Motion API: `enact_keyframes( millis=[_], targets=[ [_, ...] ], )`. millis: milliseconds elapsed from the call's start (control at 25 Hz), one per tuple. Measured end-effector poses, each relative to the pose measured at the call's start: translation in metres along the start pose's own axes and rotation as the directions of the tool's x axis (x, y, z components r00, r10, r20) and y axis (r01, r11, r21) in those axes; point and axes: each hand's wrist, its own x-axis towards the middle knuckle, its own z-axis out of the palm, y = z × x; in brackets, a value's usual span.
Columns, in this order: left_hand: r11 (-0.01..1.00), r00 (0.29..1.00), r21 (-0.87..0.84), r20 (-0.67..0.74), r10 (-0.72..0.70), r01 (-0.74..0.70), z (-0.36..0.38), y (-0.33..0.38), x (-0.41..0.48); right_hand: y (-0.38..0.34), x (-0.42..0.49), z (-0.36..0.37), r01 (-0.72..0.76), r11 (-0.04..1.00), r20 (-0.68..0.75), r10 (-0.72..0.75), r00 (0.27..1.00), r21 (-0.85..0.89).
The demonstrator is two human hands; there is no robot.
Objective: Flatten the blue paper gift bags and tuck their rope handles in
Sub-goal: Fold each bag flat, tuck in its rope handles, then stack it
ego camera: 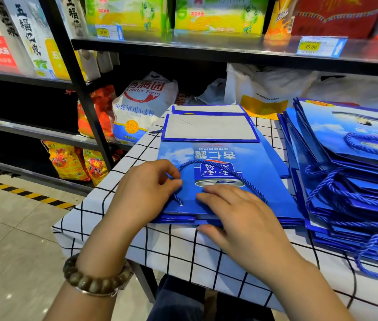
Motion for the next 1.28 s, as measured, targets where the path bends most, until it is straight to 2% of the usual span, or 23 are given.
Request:
enact_keyframes(
  millis=[80,120,160,200,240,280,360,440,600,680,760,800,880,920,1000,1080,1160,1240,1280],
  targets=[
    [0.999,1.0,-0.043,0.001,0.031,-0.031,-0.003,-0.005,-0.005,0.004,0.001,0.001,-0.004,0.998,-0.038,0.002,0.999,-0.063],
    [0.99,0.999,-0.14,0.017,0.033,-0.03,-0.007,-0.009,-0.006,0.005,0.002,0.001,-0.005,0.997,-0.065,0.0,0.998,-0.073],
    [0.949,0.998,-0.315,0.053,0.018,0.0,-0.012,-0.013,-0.008,0.005,0.005,-0.001,-0.016,0.997,-0.096,0.009,0.995,-0.07],
    [0.864,0.995,-0.502,0.102,0.02,0.034,-0.018,-0.016,-0.012,0.006,0.008,-0.005,-0.034,0.998,-0.133,0.026,0.991,-0.058],
    [0.785,0.988,-0.618,0.143,0.054,0.047,-0.024,-0.02,-0.015,0.008,0.011,-0.009,-0.053,0.998,-0.168,0.045,0.985,-0.041],
    [0.764,0.981,-0.645,0.158,0.108,0.02,-0.026,-0.022,-0.017,0.009,0.013,-0.012,-0.068,0.998,-0.194,0.063,0.979,-0.017],
    [0.861,0.969,-0.499,0.152,0.196,-0.096,-0.021,-0.028,-0.018,0.011,0.017,-0.018,-0.077,0.996,-0.223,0.084,0.971,0.041],
    [0.922,0.973,-0.34,0.072,0.22,-0.183,-0.014,-0.027,-0.009,0.011,0.019,-0.02,-0.068,0.992,-0.246,0.092,0.965,0.102],
    [0.902,0.968,-0.365,-0.178,0.175,-0.23,-0.023,-0.019,0.01,0.014,0.018,-0.024,-0.042,0.98,-0.427,0.122,0.896,0.192],
    [0.874,0.954,-0.438,-0.286,0.085,-0.209,-0.032,-0.02,0.017,0.022,0.015,-0.032,-0.105,0.95,-0.526,0.253,0.812,0.295],
    [0.785,0.927,-0.582,-0.375,-0.028,-0.212,-0.04,-0.018,0.02,0.024,0.015,-0.038,-0.18,0.834,-0.518,0.476,0.711,0.521],
    [0.734,0.908,-0.633,-0.417,-0.052,-0.249,-0.045,-0.014,0.022,0.023,0.019,-0.038,-0.189,0.733,-0.432,0.566,0.703,0.653],
    [0.666,0.867,-0.665,-0.496,-0.054,-0.339,-0.056,-0.002,0.027,0.021,0.036,-0.037,-0.143,0.559,-0.271,0.589,0.761,0.817],
    [0.639,0.854,-0.67,-0.518,-0.039,-0.378,-0.063,0.005,0.03,0.023,0.046,-0.035,-0.099,0.513,-0.247,0.563,0.789,0.852],
    [0.584,0.834,-0.671,-0.551,0.018,-0.456,-0.08,0.022,0.039,0.032,0.067,-0.04,-0.046,0.447,-0.247,0.574,0.78,0.893],
    [0.533,0.788,-0.634,-0.607,0.107,-0.56,-0.098,0.036,0.052,0.041,0.08,-0.054,-0.014,0.452,-0.304,0.622,0.721,0.892],
    [0.485,0.756,-0.604,-0.618,0.215,-0.633,-0.107,0.047,0.067,0.047,0.085,-0.076,0.025,0.502,-0.395,0.648,0.651,0.865],
    [0.517,0.799,-0.619,-0.538,0.269,-0.591,-0.098,0.056,0.08,0.054,0.089,-0.1,0.036,0.58,-0.492,0.654,0.575,0.814],
    [0.554,0.836,-0.635,-0.484,0.26,-0.539,-0.089,0.058,0.084,0.058,0.091,-0.111,0.029,0.6,-0.51,0.652,0.561,0.799]
  ],
)
